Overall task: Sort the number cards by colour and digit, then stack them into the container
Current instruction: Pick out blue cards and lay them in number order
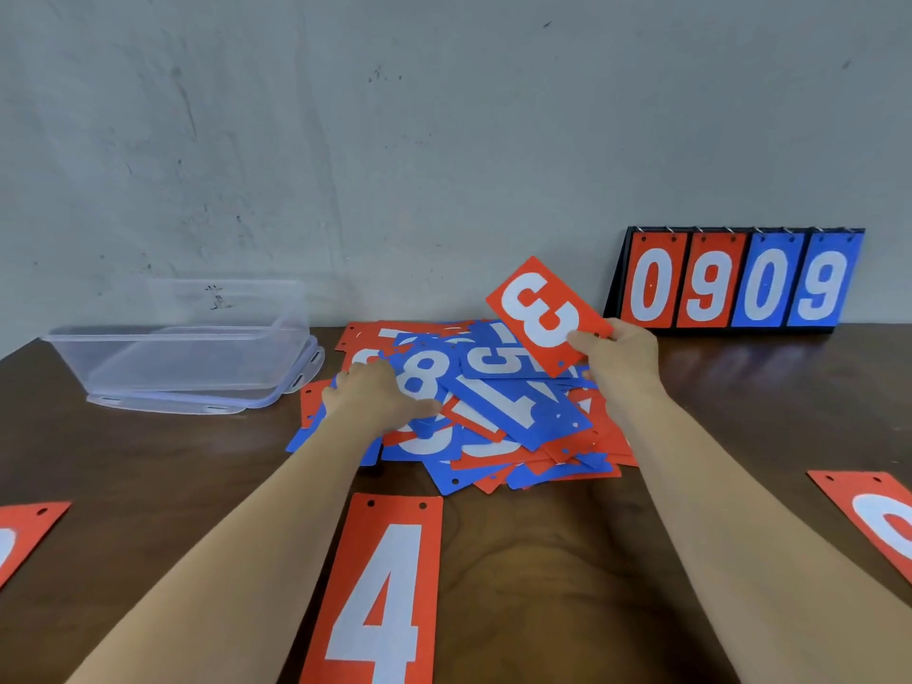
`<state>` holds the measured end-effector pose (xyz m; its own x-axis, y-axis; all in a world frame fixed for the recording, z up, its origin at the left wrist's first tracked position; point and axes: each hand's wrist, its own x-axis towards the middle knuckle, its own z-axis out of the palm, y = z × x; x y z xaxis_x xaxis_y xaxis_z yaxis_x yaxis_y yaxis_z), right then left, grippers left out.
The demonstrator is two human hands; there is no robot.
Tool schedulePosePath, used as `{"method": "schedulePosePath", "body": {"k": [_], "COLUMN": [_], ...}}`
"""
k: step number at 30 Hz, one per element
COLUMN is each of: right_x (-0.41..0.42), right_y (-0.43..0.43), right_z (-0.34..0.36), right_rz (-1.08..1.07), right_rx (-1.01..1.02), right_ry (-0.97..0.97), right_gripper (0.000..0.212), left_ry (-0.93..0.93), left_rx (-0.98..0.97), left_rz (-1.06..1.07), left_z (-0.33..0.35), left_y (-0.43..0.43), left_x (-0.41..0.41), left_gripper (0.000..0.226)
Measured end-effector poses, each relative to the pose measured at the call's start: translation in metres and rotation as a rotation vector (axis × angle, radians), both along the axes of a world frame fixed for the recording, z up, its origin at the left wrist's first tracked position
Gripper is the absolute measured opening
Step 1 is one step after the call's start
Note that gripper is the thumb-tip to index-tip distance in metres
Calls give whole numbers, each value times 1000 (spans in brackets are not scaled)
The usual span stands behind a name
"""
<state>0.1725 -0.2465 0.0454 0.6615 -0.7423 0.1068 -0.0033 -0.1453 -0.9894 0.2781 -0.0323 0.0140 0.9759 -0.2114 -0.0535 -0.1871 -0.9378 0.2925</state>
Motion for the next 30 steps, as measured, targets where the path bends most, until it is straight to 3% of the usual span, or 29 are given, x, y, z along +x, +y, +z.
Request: {"method": "schedulePosePath", "body": {"k": [3,8,11,15,22,30], "right_x": [-5,-13,-19,-29,-42,-49], "right_y": [3,0,-1,4,20,48], "right_z": [9,14,17,23,32,21], "right_rz": [29,144,265,350,381,494], "right_rx": [76,3,-52,-117,-52,-35], "right_ry": [-66,-6,68,100,15,17], "right_gripper": [2,19,22,22,10,6], "left_ry": [55,-110,-149,-14,28,2], "left_rx": [-152,-624,-908,-1174,-1227,-1246], "left_rz": [30,78,133,206,173,258], "left_z": [-2,-7,1,20,40,28], "left_y": [0,5,11,26,66,99], "left_x": [7,3,-4,-19,-50,-82], "left_gripper": [84,33,22,11,6,17]}}
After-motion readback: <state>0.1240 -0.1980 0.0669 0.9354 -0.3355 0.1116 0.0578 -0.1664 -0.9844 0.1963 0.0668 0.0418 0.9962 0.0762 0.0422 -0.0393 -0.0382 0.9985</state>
